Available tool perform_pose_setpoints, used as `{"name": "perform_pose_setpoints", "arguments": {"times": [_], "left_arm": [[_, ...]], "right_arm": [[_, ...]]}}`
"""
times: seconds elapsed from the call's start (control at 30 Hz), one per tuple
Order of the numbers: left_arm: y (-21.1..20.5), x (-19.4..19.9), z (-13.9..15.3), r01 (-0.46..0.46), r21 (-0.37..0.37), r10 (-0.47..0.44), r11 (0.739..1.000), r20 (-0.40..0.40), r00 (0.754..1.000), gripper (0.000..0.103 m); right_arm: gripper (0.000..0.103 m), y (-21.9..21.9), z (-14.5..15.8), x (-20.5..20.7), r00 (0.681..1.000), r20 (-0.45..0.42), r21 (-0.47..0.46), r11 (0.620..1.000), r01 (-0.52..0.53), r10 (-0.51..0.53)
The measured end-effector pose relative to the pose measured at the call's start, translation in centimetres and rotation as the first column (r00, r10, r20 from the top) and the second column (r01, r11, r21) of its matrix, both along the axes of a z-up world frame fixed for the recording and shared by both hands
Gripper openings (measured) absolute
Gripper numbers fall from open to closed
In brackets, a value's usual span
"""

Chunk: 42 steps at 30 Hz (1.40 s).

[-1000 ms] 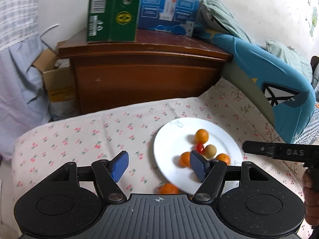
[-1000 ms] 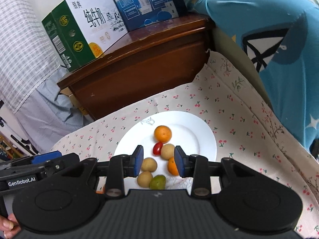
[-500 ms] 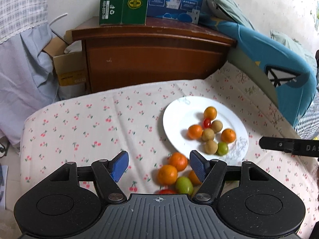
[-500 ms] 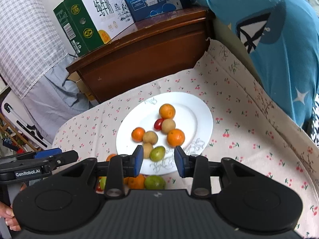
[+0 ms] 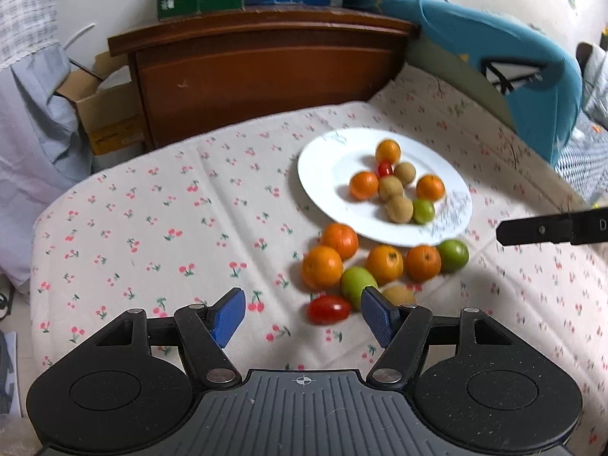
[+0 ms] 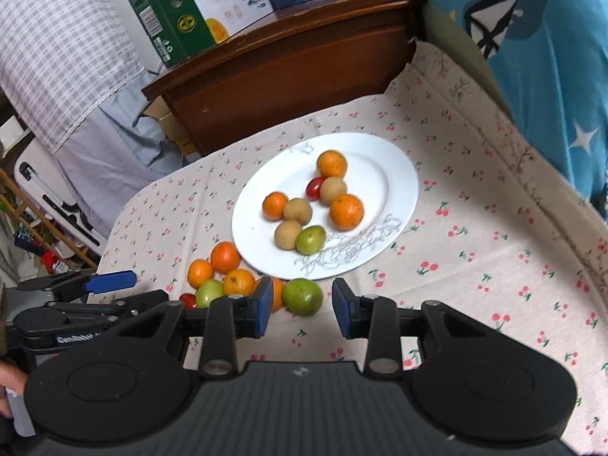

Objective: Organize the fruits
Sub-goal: 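Withdraw both tools from the plate toward the remaining fruits, then grasp a red cherry tomato with the left tool while the right tool grasps a lime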

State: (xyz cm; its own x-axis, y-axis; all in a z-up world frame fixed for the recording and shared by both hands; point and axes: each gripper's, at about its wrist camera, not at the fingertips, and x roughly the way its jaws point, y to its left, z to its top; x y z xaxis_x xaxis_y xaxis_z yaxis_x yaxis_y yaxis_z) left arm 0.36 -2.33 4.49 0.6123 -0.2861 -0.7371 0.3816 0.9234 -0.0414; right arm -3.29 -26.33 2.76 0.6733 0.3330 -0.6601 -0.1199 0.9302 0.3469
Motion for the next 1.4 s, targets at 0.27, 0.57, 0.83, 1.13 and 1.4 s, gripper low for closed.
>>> {"name": "perform_pose_setpoints", "arguments": {"times": [0.27,0.57,0.83,1.13,1.4], "left_arm": [[-0.3,-0.2,-1.5,0.068,0.030,-0.068,0.997,-0.004,0.998,0.067],[-0.6,0.2,-2.2,0.095,0.010,-0.095,0.995,0.003,0.995,0.066],[-1.2,0.6,-2.9,0.125,0.012,-0.125,0.992,0.011,0.992,0.062],[-1.4,1.3,-3.4,0.158,-0.027,-0.158,0.987,-0.003,0.987,0.050],[-1.2,1.4,-3.3,0.159,-0.047,-0.160,0.986,-0.012,0.987,0.037]], "right_arm": [[0.035,1.5,-1.2,0.3,0.999,-0.024,-0.053,0.998,-0.045,0.044],[0.035,1.9,-2.5,1.4,0.998,-0.051,-0.077,0.997,-0.032,0.028],[0.035,2.2,-3.1,2.3,0.998,-0.059,-0.081,0.997,-0.018,0.013],[0.035,2.9,-3.5,2.9,0.998,-0.057,-0.083,0.996,-0.022,0.018],[0.031,2.7,-3.6,3.1,0.998,-0.060,-0.071,0.997,-0.017,0.013]]}}
